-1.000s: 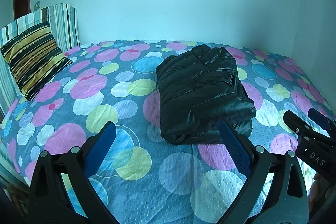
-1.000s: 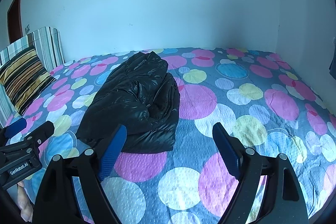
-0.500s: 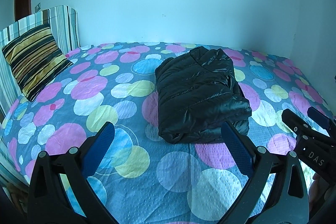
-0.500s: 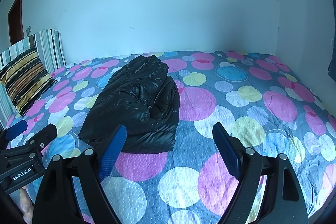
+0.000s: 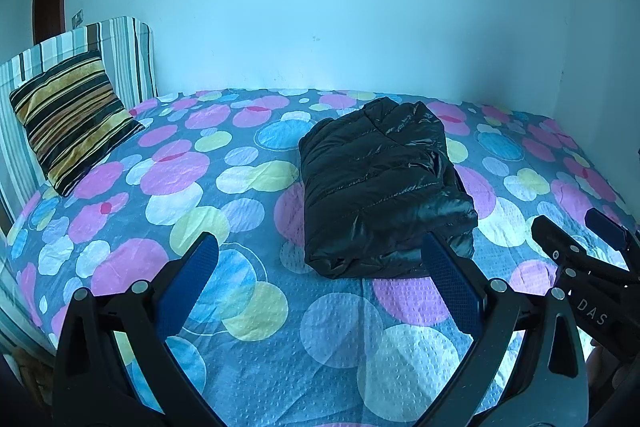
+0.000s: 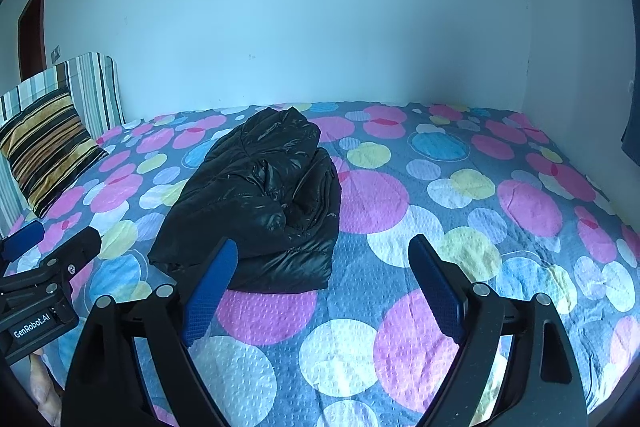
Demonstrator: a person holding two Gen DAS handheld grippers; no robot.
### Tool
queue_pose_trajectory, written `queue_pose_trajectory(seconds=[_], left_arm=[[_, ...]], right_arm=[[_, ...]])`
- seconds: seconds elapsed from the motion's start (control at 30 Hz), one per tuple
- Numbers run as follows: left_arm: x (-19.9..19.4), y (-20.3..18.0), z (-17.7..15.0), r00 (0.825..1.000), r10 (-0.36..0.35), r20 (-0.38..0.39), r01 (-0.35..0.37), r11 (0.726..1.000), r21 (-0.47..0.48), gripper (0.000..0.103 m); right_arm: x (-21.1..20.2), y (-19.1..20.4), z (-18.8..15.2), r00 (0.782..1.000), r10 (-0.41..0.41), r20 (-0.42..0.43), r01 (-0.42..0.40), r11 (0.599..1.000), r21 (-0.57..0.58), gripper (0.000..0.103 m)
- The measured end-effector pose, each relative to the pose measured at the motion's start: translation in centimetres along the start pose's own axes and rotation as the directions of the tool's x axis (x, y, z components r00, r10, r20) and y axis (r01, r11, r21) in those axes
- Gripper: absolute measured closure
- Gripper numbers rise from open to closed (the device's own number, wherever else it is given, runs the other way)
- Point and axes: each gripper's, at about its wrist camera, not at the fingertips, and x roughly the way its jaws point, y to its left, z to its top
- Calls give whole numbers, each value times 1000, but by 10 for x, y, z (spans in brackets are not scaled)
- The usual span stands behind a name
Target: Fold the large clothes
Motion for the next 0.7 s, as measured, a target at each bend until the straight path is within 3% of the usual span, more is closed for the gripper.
queue_pose_trajectory(seconds=[0.7], left_arm=[[-12, 0, 2, 999, 21, 29, -21, 1000, 10, 2]], right_arm=[[-8, 4, 1, 1000, 0, 17, 0, 1000, -2, 17]])
